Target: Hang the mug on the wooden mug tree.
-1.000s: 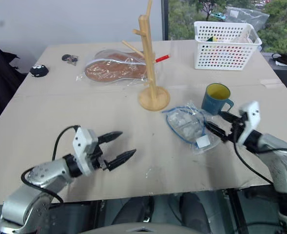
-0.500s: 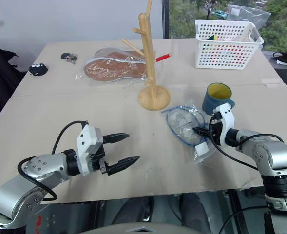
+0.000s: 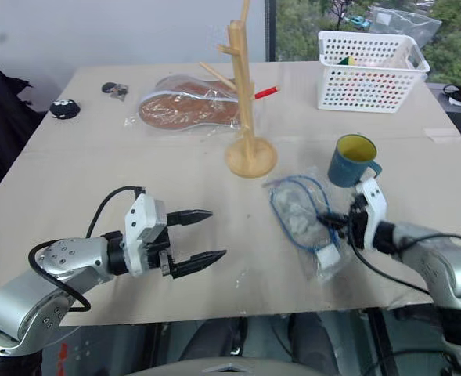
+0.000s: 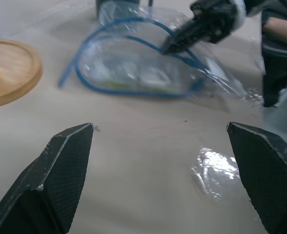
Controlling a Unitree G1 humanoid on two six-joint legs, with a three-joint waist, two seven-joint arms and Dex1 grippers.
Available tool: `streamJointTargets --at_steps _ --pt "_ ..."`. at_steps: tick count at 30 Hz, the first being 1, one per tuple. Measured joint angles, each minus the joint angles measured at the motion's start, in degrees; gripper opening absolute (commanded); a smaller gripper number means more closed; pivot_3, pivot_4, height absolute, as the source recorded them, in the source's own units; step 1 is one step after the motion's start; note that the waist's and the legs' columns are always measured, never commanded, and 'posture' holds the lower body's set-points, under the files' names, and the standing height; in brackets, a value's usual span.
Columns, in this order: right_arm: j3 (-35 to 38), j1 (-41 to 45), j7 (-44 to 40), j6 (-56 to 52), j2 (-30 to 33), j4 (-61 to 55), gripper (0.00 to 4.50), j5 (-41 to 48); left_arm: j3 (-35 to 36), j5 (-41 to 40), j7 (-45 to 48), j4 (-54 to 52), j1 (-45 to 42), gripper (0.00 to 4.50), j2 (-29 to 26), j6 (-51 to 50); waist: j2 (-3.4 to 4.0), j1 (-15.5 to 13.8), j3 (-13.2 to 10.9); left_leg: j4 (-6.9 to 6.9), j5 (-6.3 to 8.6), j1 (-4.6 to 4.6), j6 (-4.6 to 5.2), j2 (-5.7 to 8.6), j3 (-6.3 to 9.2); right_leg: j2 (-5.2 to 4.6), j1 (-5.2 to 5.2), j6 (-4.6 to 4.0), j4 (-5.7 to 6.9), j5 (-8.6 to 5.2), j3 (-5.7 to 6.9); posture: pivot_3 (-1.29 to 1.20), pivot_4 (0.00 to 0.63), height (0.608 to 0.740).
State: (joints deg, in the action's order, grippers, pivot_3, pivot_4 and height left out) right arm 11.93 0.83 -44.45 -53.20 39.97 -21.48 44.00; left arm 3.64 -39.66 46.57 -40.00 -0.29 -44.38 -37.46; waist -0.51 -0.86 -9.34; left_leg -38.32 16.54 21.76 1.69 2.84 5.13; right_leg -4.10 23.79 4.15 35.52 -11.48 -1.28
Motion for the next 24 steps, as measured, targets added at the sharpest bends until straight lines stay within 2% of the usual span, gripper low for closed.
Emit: streamJointTargets --at_steps 2,7,10,13,16,18,22,23,24 --pt "3.43 -3.22 -0.46 -0.34 1.24 -1.64 0.05 1.63 -0.67 -0.76 0.52 0.03 -2.09 4.5 -0.09 -0.53 0.01 0.02 0.0 -0.04 0.02 -0.02 0.03 0.01 -0.07 -0.02 -0.02 0.01 0.01 0.01 -0.04 0.0 0.15 0.74" --pt "18.66 -13.28 -0.47 -0.23 4.31 -3.24 0.05 4.0 -4.93 -1.34 3.05 1.22 -8.98 4.5 0.49 -1.27 0.0 0.05 0.0 -0.08 0.01 -0.08 0.05 0.03 -0.1 0.02 -0.08 0.03 0.06 0.0 -0.05 0.0 0.15 0.74" --pt "26.91 -19.02 -2.08 1.01 7.51 -0.06 0.05 2.31 -8.54 -0.94 2.52 3.65 -14.11 4.5 3.69 -2.24 0.01 0.04 0.02 -0.11 0.01 -0.18 0.06 0.03 -0.14 0.04 -0.21 0.03 0.07 0.0 -0.05 0.0 0.15 0.74" --pt "28.97 -21.24 -3.71 4.9 10.32 6.03 0.05 -2.74 -13.46 0.9 0.96 7.6 -19.96 4.5 9.48 -2.42 -0.11 0.26 0.04 -0.15 0.01 -0.21 0.06 0.04 -0.24 0.05 -0.24 0.04 0.07 0.0 -0.09 0.0 0.15 0.74" --pt "27.71 -17.43 -2.78 8.94 11.2 12.79 0.05 -7.51 -17.59 4.69 0.18 10.97 -24.25 4.5 13.44 -1.28 -0.12 1.04 0.04 -0.14 -0.01 -0.27 0.03 0.04 -0.33 0.06 -0.24 0.04 0.09 0.0 -0.24 0.0 0.15 0.74" --pt "25.14 -9.34 0.63 12.37 11.52 19.76 0.05 -11.41 -19.79 6.67 -0.42 13.14 -26.37 4.5 16.24 -0.73 -0.12 1.81 0.02 -0.14 -0.04 -0.34 -0.01 0.03 -0.46 0.05 -0.24 0.05 0.09 0.01 -0.39 0.0 0.15 0.74" --pt "22.88 -0.42 5.54 16.3 12.79 28.6 0.05 -16.64 -20.8 8.26 0.01 14.51 -27.31 4.5 17.26 -0.22 -0.05 1.56 0.03 -0.07 -0.15 -0.4 -0.21 0.01 -0.55 0.08 -0.22 0.03 0.16 0.0 -0.4 0.0 0.15 0.74" --pt "22.25 0.45 5.64 17.09 13.22 29.82 0.61 -17.46 -20.86 8.6 0.06 14.92 -27.67 4.5 17.53 -0.14 -0.05 1.4 0.03 -0.06 -0.15 -0.36 -0.21 0.01 -0.54 0.08 -0.23 0.03 0.17 0.0 -0.33 0.0 0.15 0.74" --pt "21.81 0.66 5.36 17.91 13.5 30.37 0.88 -18.24 -20.89 8.92 0.09 15.11 -27.94 4.5 17.78 0.07 -0.04 1.22 0.03 -0.07 -0.15 -0.3 -0.21 0.01 -0.52 0.08 -0.22 0.03 0.15 0.0 -0.26 0.0 0.15 0.74"
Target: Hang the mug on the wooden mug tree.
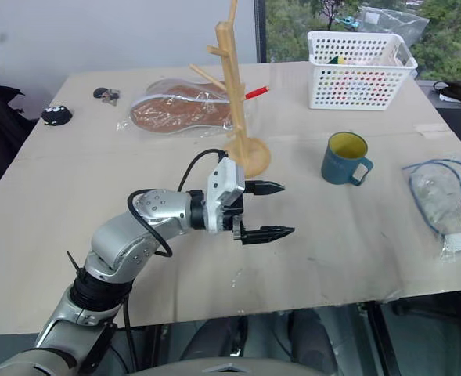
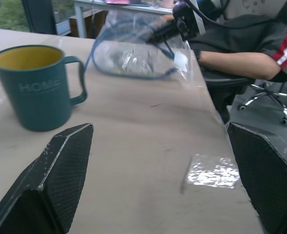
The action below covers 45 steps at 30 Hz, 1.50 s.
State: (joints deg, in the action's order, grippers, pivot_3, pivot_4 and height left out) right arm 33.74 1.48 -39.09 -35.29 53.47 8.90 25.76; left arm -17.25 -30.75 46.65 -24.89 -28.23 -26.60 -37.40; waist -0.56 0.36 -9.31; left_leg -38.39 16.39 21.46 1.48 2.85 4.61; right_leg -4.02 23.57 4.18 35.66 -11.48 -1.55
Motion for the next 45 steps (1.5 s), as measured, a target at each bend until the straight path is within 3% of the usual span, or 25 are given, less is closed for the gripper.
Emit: streamJointTargets --at_steps 4,7,8,11,14,17,19,23,27,38,41,43,44,45 --pt "-0.24 -0.65 -0.83 1.54 0.27 0.41 2.7 -1.34 -0.04 1.15 -0.18 0.82 -0.63 4.5 0.82 0.42 0.01 -0.41 0.0 -0.02 0.0 0.18 0.01 0.02 0.23 -0.05 0.11 0.01 -0.07 0.01 0.0 0.0 0.15 0.74" --pt "3.56 -6.04 -2.35 1.93 0.8 -3.15 4.26 -1.65 0.28 1.61 -0.88 0.91 -1.11 4.5 1.77 0.61 0.09 -1.06 0.01 -0.02 0.01 0.21 0.01 0.04 0.29 -0.05 0.14 0.02 -0.07 0.0 0.02 0.0 0.15 0.74" --pt "6.05 -8.04 -3.09 1.83 0.79 -5.82 4.47 -1.25 0.5 2.01 -1.07 0.91 -1.06 4.5 1.81 0.76 0.14 -1.16 0.01 -0.02 0.01 0.2 0.01 0.04 0.31 -0.04 0.15 0.02 -0.05 0.0 0.03 0.0 0.15 0.74" --pt "11.52 -9.71 -3.34 0.23 -0.13 -12.97 4.47 1.64 0.86 2.84 -1.52 0.94 -1.02 4.5 1.96 1.6 0.17 -0.93 0.02 -0.03 0.01 0.14 0.01 -0.01 0.27 -0.01 0.12 0.03 -0.01 0.0 0.0 0.0 0.15 0.74" --pt "14.14 -10.94 -2.0 -7.19 -4.26 -27.8 4.47 10.38 0.84 4.83 -2.11 1.86 -0.89 4.5 2.21 2.91 0.12 -0.55 0.04 -0.04 0.14 0.04 0.23 -0.07 0.3 0.06 0.01 0.03 0.0 0.0 0.01 0.0 0.15 0.74" --pt "8.83 -10.95 2.6 -10.77 -9.23 -36.65 4.47 13.08 0.91 5.44 -2.64 2.0 -0.48 4.5 2.29 2.95 0.08 -0.56 0.05 -0.1 0.13 0.06 0.23 -0.04 0.33 0.02 -0.01 0.03 0.01 0.0 0.02 0.0 0.15 0.74" --pt "0.37 -8.93 8.61 -11.28 -14.81 -39.81 4.47 11.22 0.96 5.79 -2.68 1.94 -0.22 4.5 2.34 2.94 0.06 -0.49 0.06 -0.14 0.03 0.08 0.04 0.0 0.31 -0.02 0.02 0.03 0.01 0.0 0.01 0.0 0.15 0.74" --pt "-10.73 -4.87 18.77 -9.65 -22.68 -38.84 4.47 3.78 0.92 6.61 -3.46 1.74 0.0 4.5 2.17 2.79 0.1 -0.71 0.06 -0.13 -0.02 0.17 -0.03 0.04 0.3 -0.05 0.17 0.03 0.03 0.0 0.0 0.0 0.15 0.74" --pt "-16.69 -0.2 25.98 -4.66 -28.08 -33.98 4.47 -3.71 1.0 8.36 -6.06 1.67 -0.27 4.5 2.26 1.48 0.1 -1.12 0.06 -0.12 -0.03 0.19 -0.05 0.06 0.36 -0.04 0.2 0.02 0.06 0.0 0.02 0.0 0.15 0.74" --pt "-19.53 6.51 30.69 5.06 -32.55 -21.33 4.47 -11.81 -0.36 11.25 -13.78 -0.83 -0.29 4.5 6.4 -4.8 0.11 -0.89 0.06 -0.06 -0.04 0.17 -0.08 0.07 0.37 -0.01 0.22 0.01 0.09 0.01 0.03 0.0 0.15 0.74" --pt "-19.75 8.0 30.48 7.16 -32.62 -18.24 3.59 -12.62 -0.34 10.84 -13.78 -1.73 -0.23 4.5 6.21 -5.75 0.12 -0.73 0.06 -0.06 -0.04 0.13 -0.08 0.07 0.35 -0.01 0.21 0.01 0.14 0.01 0.01 0.0 0.15 0.74" --pt "-19.83 8.96 29.85 8.41 -32.62 -16.4 2.45 -12.99 -0.27 10.85 -13.89 -1.73 -0.22 4.5 6.17 -5.94 0.12 -0.44 0.06 -0.06 -0.05 0.13 -0.08 0.07 0.35 -0.01 0.21 0.01 0.15 0.01 0.02 0.0 0.15 0.74" --pt "-19.88 9.29 29.48 8.86 -32.62 -15.82 2.29 -13.03 -0.26 10.85 -13.91 -1.73 -0.22 4.5 6.17 -5.94 0.12 -0.39 0.06 -0.06 -0.05 0.13 -0.08 0.07 0.36 -0.01 0.21 0.01 0.16 0.01 0.02 0.0 0.15 0.74" --pt "-20.08 9.82 28.71 9.75 -32.62 -14.7 1.64 -12.99 -0.26 10.88 -13.94 -1.73 -0.13 4.5 6.18 -5.81 0.12 -0.27 0.06 -0.06 -0.04 0.13 -0.08 0.07 0.36 -0.01 0.21 0.01 0.16 0.01 0.02 0.0 0.15 0.74"
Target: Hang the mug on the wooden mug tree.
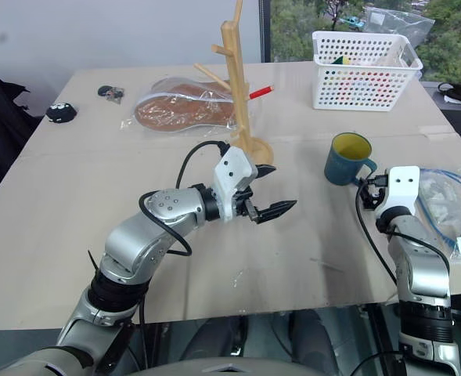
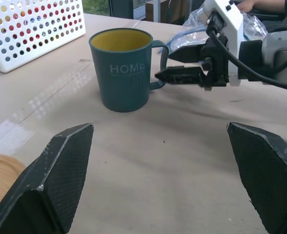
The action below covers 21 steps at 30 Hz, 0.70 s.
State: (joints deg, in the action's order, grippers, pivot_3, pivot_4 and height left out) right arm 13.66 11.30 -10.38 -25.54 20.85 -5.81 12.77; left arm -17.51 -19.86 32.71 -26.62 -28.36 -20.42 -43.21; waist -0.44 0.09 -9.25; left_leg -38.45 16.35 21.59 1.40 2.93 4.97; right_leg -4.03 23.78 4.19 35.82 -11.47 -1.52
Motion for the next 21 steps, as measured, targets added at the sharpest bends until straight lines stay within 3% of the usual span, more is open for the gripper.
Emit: streamJointTargets --at_steps 2,4,11,16,21 --pt "-0.4 1.17 -1.56 1.64 -0.04 2.5 0.58 0.03 -0.02 0.02 -0.14 -0.05 0.36 4.5 0.11 0.15 0.0 0.33 0.0 0.0 0.0 0.0 0.0 0.0 -0.01 0.0 0.0 0.0 -0.01 0.0 -0.01 0.0 0.15 0.74" --pt "-0.35 1.75 -2.57 3.35 -0.02 4.52 0.06 -0.01 -0.02 0.02 -0.26 -0.25 0.64 4.5 0.12 0.15 0.0 0.46 0.0 0.0 0.0 0.01 0.0 0.0 0.0 -0.01 0.0 0.0 -0.01 0.0 -0.01 0.0 0.15 0.74" --pt "-0.35 4.1 -7.57 6.43 0.17 9.56 0.06 1.67 0.14 0.31 -0.37 -0.9 1.73 4.5 -0.53 0.79 0.0 0.72 0.0 0.02 0.0 -0.02 0.0 0.0 -0.01 0.0 0.0 0.0 0.01 0.0 -0.03 0.0 0.15 0.74" --pt "-0.85 7.31 -14.61 8.11 3.89 11.59 0.06 2.76 5.08 -1.12 -2.51 -1.56 5.26 4.5 3.6 4.39 0.02 0.78 -0.01 0.01 0.0 -0.01 0.0 -0.01 -0.04 -0.02 0.01 0.0 -0.02 0.0 -0.07 0.0 0.15 0.74" --pt "-4.56 19.49 -27.72 12.07 11.0 18.26 0.06 3.0 11.17 -3.52 -3.31 -4.56 12.47 4.5 7.78 13.89 0.03 0.99 -0.03 0.03 0.0 -0.05 0.0 -0.05 -0.14 0.01 0.03 -0.02 -0.03 0.02 -0.09 0.0 0.15 0.74"
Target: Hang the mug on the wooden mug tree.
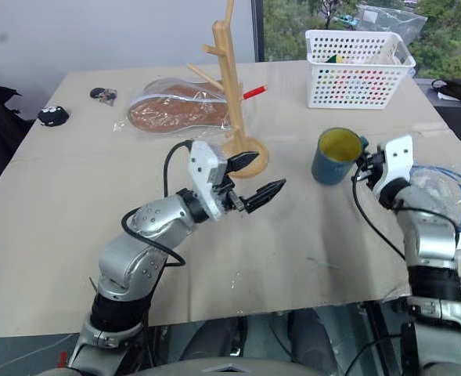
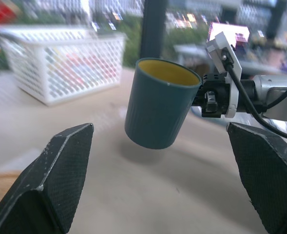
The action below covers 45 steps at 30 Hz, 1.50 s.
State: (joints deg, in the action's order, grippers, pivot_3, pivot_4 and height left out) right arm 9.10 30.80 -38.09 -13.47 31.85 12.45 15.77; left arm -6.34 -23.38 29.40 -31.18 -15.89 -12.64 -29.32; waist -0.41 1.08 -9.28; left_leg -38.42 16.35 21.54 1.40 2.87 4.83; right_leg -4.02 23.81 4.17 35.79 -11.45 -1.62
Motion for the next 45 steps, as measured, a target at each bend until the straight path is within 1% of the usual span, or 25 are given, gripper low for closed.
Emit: streamJointTargets --at_steps 2,6,9,12,17,22,30,34,37,38,40,41,43,44,45 --pt "-2.45 6.11 -6.29 2.69 2.13 5.18 0.06 -0.6 1.53 -0.25 -0.95 -0.6 1.29 4.5 1.34 3.19 0.04 -0.04 -0.02 -0.02 0.0 0.0 0.01 0.01 -0.04 -0.03 0.0 0.0 0.0 0.01 -0.02 0.0 0.15 0.74" --pt "-8.31 25.91 -21.7 13.58 3.77 23.18 0.06 -3.78 3.31 3.21 -5.51 -0.99 2.44 4.5 4.86 11.82 0.02 -0.15 -0.04 0.01 0.0 -0.01 0.01 0.02 -0.06 -0.03 -0.04 0.0 -0.12 0.01 0.01 0.0 0.15 0.74" --pt "-10.11 33.84 -27.0 19.72 3.41 33.23 0.06 -6.04 3.52 5.32 -7.79 -0.97 3.3 4.5 5.57 14.65 -0.01 -0.61 -0.02 0.05 0.01 0.16 0.0 0.02 0.09 -0.05 -0.01 -0.01 -0.24 0.0 0.2 0.0 0.15 0.74" --pt "-12.31 40.55 -31.55 25.94 2.25 45.29 0.06 -9.47 3.35 6.6 -10.05 -1.36 5.55 4.5 6.69 16.52 0.0 -0.49 -0.03 0.08 0.01 0.42 0.01 0.06 0.09 -0.16 0.33 0.0 -0.3 0.01 0.07 0.0 0.15 0.74" --pt "-14.96 47.17 -34.38 31.76 0.13 54.68 0.06 -14.19 2.36 8.79 -12.53 -2.12 7.56 4.5 7.2 18.19 0.02 -0.21 -0.04 0.15 0.01 0.46 -0.01 0.03 0.0 -0.13 0.53 0.0 -0.17 0.01 -0.02 0.0 0.15 0.74" --pt "-15.75 51.45 -33.34 34.72 -2.78 59.71 0.06 -18.38 1.24 10.26 -14.04 -3.61 10.28 4.5 6.99 19.01 0.03 -0.2 -0.04 0.11 0.0 0.41 -0.03 0.03 -0.03 -0.12 0.55 -0.02 0.03 0.02 -0.08 0.0 0.15 0.74" --pt "-16.17 55.19 -28.82 34.99 -6.86 62.46 0.06 -22.76 0.57 10.9 -14.72 -4.37 11.58 4.5 6.65 19.52 0.04 -0.25 -0.04 0.12 0.0 0.48 -0.04 0.03 -0.03 -0.11 0.65 -0.03 0.04 0.03 -0.09 0.0 0.15 0.74" --pt "-16.16 55.74 -26.17 34.58 -9.13 62.85 0.06 -24.27 0.17 11.0 -14.77 -4.37 11.73 4.5 6.27 19.65 0.04 -0.2 -0.04 0.13 0.0 0.49 -0.04 0.04 -0.03 -0.1 0.67 -0.03 0.04 0.03 -0.1 0.0 0.15 0.74" --pt "-16.14 55.82 -25.91 33.64 -10.44 62.91 0.06 -24.75 0.09 11.02 -14.76 -4.37 11.72 4.5 5.94 19.67 0.04 -0.24 -0.05 0.13 -0.01 0.49 -0.05 0.04 -0.03 -0.09 0.68 -0.03 0.05 0.03 -0.1 0.0 0.15 0.74" --pt "-16.13 55.9 -25.8 33.58 -10.61 62.91 0.61 -24.84 0.11 11.02 -14.76 -4.37 11.72 4.5 5.88 19.68 0.04 -0.24 -0.05 0.13 -0.01 0.49 -0.05 0.04 -0.03 -0.09 0.68 -0.03 0.05 0.03 -0.1 0.0 0.15 0.74" --pt "-16.05 56.6 -25.4 32.83 -10.84 62.97 1.45 -24.87 0.1 11.01 -14.78 -4.37 11.73 4.5 5.79 19.78 0.05 -0.21 -0.05 0.13 -0.01 0.49 -0.05 0.04 -0.04 -0.09 0.68 -0.03 0.05 0.03 -0.1 0.0 0.15 0.74" --pt "-15.96 57.06 -25.35 32.39 -10.81 63.0 2.04 -24.88 0.1 11.01 -14.81 -4.37 11.74 4.5 5.79 19.84 0.05 -0.21 -0.05 0.13 -0.01 0.5 -0.05 0.04 -0.03 -0.09 0.69 -0.03 0.05 0.02 -0.1 0.0 0.15 0.74" --pt "-15.78 57.81 -24.76 31.66 -10.43 62.99 3.01 -24.87 0.1 11.01 -14.87 -4.37 11.75 4.5 5.8 20.01 0.05 -0.22 -0.05 0.14 -0.01 0.5 -0.05 0.04 -0.03 -0.08 0.7 -0.04 0.05 0.02 -0.1 0.0 0.15 0.74" --pt "-15.74 57.86 -24.55 31.5 -10.26 62.99 3.15 -24.86 0.1 11.01 -14.87 -4.37 11.75 4.5 5.8 20.06 0.05 -0.24 -0.05 0.14 -0.01 0.5 -0.05 0.04 -0.03 -0.09 0.69 -0.04 0.05 0.02 -0.1 0.0 0.15 0.74" --pt "-15.69 57.86 -23.92 31.26 -9.87 62.99 3.8 -24.87 0.11 11.0 -14.88 -4.37 11.74 4.5 5.79 20.09 0.05 -0.26 -0.05 0.14 -0.01 0.5 -0.05 0.04 -0.03 -0.09 0.69 -0.04 0.05 0.02 -0.1 0.0 0.15 0.74"
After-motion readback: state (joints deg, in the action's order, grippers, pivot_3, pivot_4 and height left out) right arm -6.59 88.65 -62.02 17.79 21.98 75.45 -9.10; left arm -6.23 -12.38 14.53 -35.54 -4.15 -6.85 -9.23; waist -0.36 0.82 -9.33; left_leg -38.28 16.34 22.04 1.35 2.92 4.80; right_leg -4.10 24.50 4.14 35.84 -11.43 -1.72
